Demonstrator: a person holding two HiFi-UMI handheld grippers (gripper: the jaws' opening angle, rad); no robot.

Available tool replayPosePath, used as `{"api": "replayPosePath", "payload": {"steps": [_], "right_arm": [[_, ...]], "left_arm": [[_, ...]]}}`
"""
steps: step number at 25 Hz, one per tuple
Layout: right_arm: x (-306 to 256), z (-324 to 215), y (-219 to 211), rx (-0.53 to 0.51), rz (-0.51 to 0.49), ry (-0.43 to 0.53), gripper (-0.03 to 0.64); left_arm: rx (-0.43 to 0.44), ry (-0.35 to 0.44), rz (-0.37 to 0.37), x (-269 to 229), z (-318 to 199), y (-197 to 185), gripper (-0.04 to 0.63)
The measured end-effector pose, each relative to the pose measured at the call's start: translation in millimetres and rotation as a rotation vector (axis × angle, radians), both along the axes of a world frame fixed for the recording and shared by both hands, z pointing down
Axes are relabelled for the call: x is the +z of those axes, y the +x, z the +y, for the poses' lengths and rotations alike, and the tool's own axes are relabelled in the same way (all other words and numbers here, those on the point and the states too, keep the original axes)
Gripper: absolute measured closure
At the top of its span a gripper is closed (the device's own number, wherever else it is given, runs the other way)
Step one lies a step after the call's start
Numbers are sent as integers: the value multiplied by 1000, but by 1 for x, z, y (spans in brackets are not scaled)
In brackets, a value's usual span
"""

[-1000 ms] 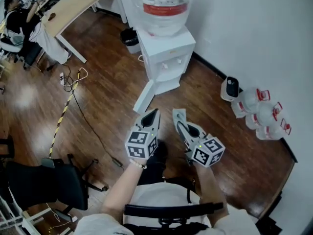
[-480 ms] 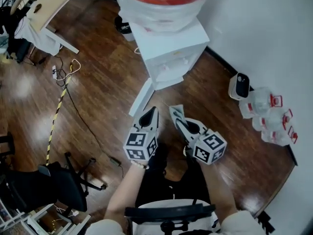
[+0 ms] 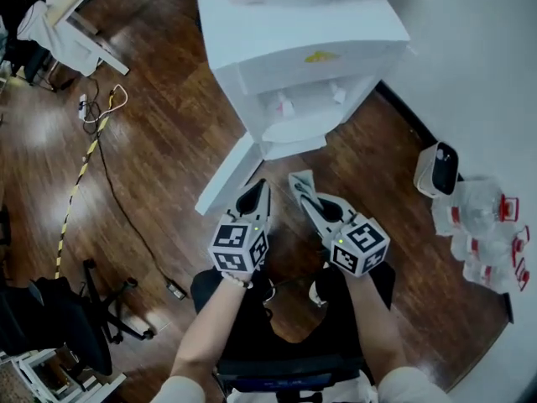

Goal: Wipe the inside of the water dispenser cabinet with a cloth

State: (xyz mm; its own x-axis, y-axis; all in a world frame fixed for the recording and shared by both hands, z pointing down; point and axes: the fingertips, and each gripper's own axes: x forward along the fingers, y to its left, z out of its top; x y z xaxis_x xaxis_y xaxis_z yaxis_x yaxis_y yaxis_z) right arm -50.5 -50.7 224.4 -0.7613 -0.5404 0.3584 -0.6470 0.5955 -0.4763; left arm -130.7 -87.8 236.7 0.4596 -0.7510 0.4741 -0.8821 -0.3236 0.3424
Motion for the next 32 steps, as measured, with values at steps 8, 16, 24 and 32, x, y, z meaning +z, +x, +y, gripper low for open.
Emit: {"api": "replayPosePath", "payload": {"steps": [8, 16, 24, 32], "right_arm": [[186, -60, -19, 31, 16, 63, 584], [274, -128, -36, 73, -73, 191, 584], [294, -179, -58, 44, -229, 204, 584], [257, -203, -81, -13, -216, 428, 583]], "left_arm": [[-6, -14, -58, 149, -49, -8, 598], [24, 43, -143, 224, -98, -9, 598], [-58, -3, -88, 214, -102, -14, 598], [-99, -20, -101, 215, -109, -33, 598]]}}
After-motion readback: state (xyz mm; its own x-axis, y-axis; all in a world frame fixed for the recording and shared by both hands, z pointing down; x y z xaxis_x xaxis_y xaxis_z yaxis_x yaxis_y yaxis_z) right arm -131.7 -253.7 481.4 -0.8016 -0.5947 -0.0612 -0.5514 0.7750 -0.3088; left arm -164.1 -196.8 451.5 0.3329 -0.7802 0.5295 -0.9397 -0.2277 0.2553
